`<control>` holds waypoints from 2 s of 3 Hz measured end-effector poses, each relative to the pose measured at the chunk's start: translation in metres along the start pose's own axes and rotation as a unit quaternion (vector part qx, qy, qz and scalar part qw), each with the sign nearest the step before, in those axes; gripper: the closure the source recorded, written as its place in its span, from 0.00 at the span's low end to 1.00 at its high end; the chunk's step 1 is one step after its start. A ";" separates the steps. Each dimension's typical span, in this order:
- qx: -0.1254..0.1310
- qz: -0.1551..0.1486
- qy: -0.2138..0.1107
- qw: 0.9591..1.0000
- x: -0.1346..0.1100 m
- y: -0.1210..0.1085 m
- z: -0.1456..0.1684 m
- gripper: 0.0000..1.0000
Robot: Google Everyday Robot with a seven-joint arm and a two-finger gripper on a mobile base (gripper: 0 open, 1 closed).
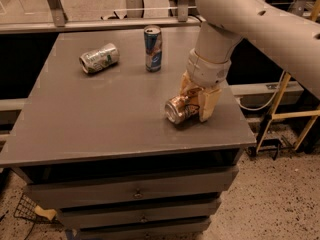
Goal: Place orange can upright
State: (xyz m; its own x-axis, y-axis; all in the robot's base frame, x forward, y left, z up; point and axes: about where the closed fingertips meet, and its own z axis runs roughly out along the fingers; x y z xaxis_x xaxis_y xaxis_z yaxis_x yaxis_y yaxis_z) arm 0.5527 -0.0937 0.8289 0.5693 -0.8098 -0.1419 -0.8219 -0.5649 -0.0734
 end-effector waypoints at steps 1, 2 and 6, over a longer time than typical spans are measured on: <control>0.009 -0.011 -0.007 1.000 -0.004 -0.004 -0.005 0.64; 0.048 -0.049 -0.002 0.998 -0.015 -0.011 -0.020 0.87; 0.090 -0.142 0.159 0.973 -0.002 -0.031 -0.058 1.00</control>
Offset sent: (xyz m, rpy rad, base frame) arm 0.0042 0.0415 0.0628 0.1360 -0.2705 0.2101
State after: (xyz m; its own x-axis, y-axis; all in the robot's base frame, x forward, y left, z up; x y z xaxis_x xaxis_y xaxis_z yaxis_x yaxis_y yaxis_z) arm 0.5786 -0.0836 0.8890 0.7286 -0.6489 0.2190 -0.6044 -0.7596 -0.2401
